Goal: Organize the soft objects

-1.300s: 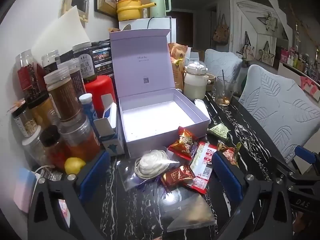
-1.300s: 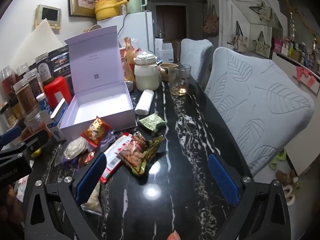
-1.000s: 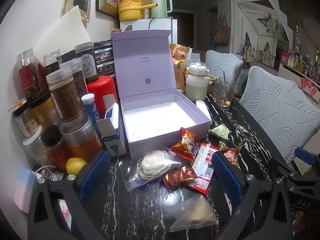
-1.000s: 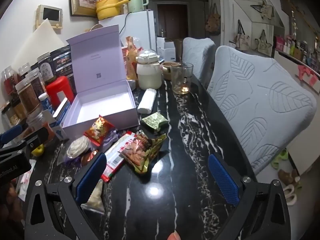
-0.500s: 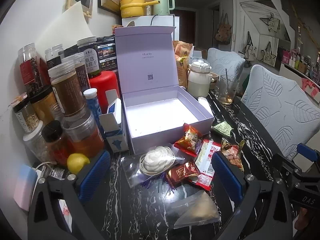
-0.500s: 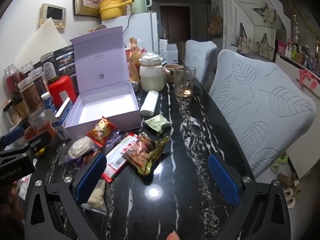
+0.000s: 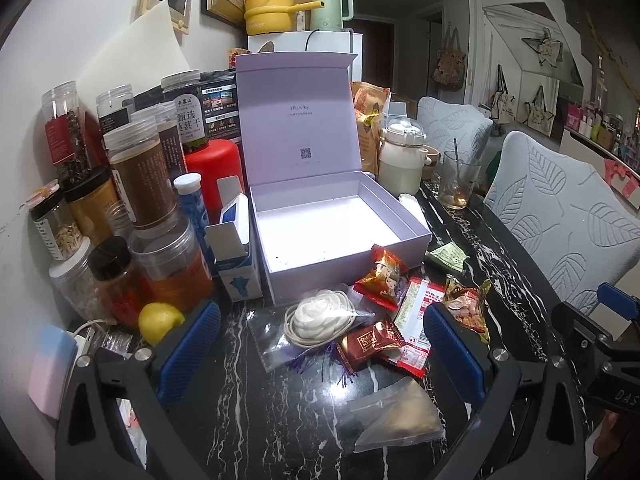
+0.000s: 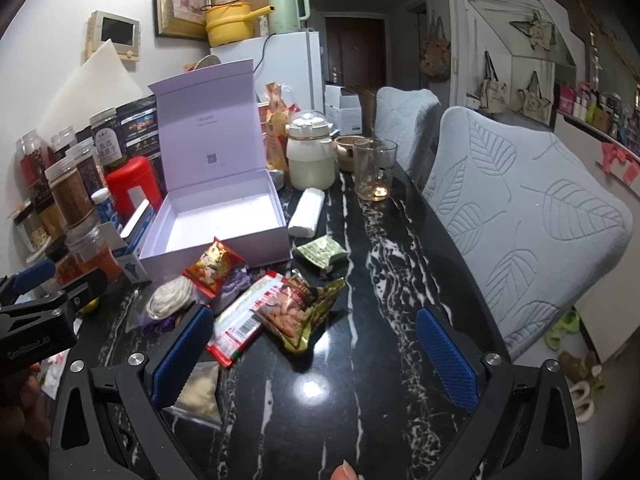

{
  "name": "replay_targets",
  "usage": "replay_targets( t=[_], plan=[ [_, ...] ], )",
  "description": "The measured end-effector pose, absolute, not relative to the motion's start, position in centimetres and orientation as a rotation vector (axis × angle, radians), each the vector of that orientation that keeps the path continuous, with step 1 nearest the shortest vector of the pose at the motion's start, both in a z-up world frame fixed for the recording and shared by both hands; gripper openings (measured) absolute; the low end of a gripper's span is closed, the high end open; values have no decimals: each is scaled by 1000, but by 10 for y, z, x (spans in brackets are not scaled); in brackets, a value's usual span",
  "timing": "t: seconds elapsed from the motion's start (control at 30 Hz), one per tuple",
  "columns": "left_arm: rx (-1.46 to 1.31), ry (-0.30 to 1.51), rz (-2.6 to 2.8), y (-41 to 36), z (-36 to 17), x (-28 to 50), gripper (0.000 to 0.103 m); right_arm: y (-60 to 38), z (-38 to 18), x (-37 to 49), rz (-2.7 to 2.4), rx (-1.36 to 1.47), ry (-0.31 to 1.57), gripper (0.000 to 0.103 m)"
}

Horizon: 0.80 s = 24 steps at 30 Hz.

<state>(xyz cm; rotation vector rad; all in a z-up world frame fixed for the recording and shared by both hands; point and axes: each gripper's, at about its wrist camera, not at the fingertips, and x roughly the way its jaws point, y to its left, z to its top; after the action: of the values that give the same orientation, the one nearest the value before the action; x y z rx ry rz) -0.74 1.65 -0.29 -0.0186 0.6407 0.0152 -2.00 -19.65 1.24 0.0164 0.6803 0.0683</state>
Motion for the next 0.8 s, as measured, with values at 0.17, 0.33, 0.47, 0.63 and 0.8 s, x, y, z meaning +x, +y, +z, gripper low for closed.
replay_targets(
  t=[0.17,0.33,0.47,0.63,0.8],
  plan=[
    [-22,634,16,15,-1,-9,103,-195,14,-22,82,7,673,103],
    [-22,640,15,14,-1,-9,103,-196,15,-22,80,4,670,103],
    [-22,640,15,14,-1,-8,103,-197,15,-22,77,1,670,103],
    [-26,642,7,15,-1,-9,103,-198,15,-22,78,1,670,103],
    [-30,648,10,15,-3,-9,103,-198,14,-22,79,4,672,103]
  ],
)
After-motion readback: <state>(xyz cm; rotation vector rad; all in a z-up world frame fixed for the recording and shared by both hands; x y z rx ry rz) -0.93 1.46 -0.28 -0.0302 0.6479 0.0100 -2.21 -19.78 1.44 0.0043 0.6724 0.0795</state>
